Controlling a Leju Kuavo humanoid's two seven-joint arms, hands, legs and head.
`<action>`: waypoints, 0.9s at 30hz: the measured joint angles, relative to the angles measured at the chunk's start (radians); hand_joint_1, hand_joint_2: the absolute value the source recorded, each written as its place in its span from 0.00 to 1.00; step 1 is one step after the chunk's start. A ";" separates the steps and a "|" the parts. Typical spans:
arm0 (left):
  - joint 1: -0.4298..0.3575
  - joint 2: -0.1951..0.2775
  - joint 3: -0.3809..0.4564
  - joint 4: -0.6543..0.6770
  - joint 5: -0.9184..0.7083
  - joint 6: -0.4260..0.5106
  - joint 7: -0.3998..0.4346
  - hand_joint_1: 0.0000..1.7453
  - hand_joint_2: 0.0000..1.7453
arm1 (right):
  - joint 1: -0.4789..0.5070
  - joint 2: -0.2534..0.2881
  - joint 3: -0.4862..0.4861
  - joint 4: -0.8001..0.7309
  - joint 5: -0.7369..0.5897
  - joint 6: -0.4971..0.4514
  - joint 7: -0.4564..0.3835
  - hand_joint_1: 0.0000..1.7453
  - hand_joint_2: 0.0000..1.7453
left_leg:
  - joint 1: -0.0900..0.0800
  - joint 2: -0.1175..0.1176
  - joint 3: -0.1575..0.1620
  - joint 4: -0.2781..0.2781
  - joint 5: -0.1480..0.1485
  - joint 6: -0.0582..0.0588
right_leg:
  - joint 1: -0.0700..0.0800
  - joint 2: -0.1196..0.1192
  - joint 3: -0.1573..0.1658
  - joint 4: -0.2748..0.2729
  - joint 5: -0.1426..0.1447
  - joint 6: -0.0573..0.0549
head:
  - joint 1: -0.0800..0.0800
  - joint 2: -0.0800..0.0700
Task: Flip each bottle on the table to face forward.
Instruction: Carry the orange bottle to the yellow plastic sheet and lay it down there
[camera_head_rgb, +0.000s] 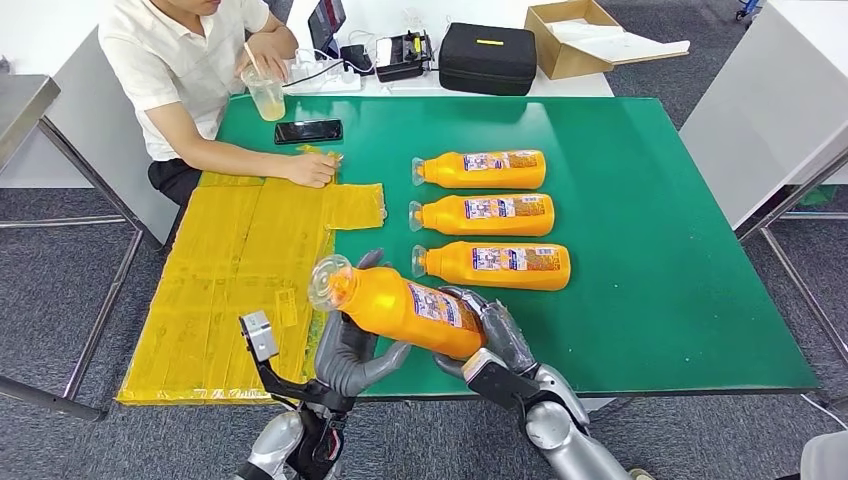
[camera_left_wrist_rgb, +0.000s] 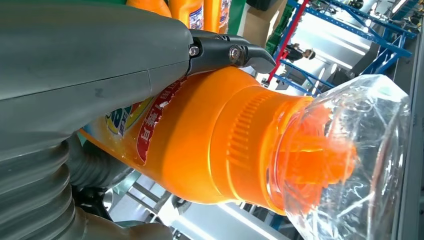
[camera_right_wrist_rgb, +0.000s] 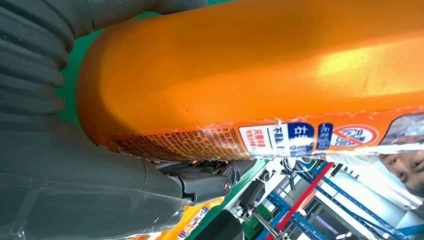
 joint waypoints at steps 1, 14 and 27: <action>-0.001 0.000 0.000 0.002 0.000 0.000 -0.001 0.00 1.00 | -0.001 0.001 0.002 0.003 0.000 0.001 0.000 1.00 1.00 | 0.000 0.000 0.000 0.000 0.000 0.000 | 0.000 0.000 0.000 0.000 0.000 0.000 | 0.000 0.000; -0.027 -0.007 -0.022 0.025 -0.099 0.061 -0.043 1.00 1.00 | -0.030 0.019 0.026 0.029 -0.022 0.017 -0.004 1.00 1.00 | 0.000 0.000 0.000 0.000 0.000 0.000 | 0.000 0.000 0.000 0.000 0.000 0.000 | 0.000 0.000; -0.053 -0.016 -0.027 0.057 -0.121 0.093 -0.063 1.00 1.00 | -0.037 0.019 0.027 0.038 -0.031 0.017 -0.004 1.00 1.00 | 0.000 0.000 0.000 0.000 0.000 0.000 | 0.000 0.000 0.000 0.000 0.000 0.000 | 0.000 0.000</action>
